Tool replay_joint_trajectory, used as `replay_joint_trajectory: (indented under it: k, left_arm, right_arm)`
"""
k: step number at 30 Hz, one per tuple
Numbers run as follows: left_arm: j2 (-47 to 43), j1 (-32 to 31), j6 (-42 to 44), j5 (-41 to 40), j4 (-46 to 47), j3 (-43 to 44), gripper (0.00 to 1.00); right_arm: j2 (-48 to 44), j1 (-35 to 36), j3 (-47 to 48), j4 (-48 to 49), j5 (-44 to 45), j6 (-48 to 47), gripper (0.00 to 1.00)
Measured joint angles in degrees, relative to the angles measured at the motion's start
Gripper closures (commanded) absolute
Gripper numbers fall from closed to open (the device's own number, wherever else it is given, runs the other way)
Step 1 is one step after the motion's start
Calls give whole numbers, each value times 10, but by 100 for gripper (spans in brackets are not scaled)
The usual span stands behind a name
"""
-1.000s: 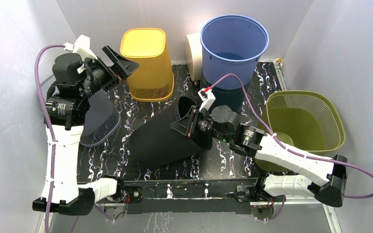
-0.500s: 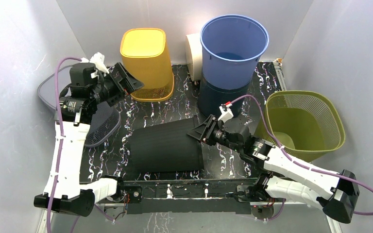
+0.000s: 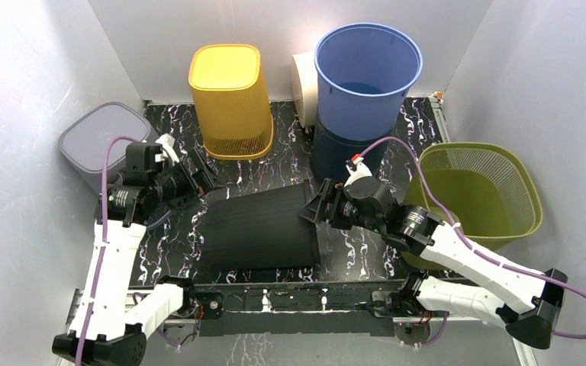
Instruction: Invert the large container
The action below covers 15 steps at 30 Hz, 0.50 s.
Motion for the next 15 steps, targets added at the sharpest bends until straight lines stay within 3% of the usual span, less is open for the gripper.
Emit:
replay_joint_trajectory:
  k: [4, 15]
  left_arm:
    - [-43, 0, -18, -1, -4, -54, 2]
    - [-88, 1, -69, 69, 37, -185, 2]
  right_arm:
    - [10, 0, 35, -41, 3, -21, 46]
    - [7, 2, 39, -52, 14, -35, 94]
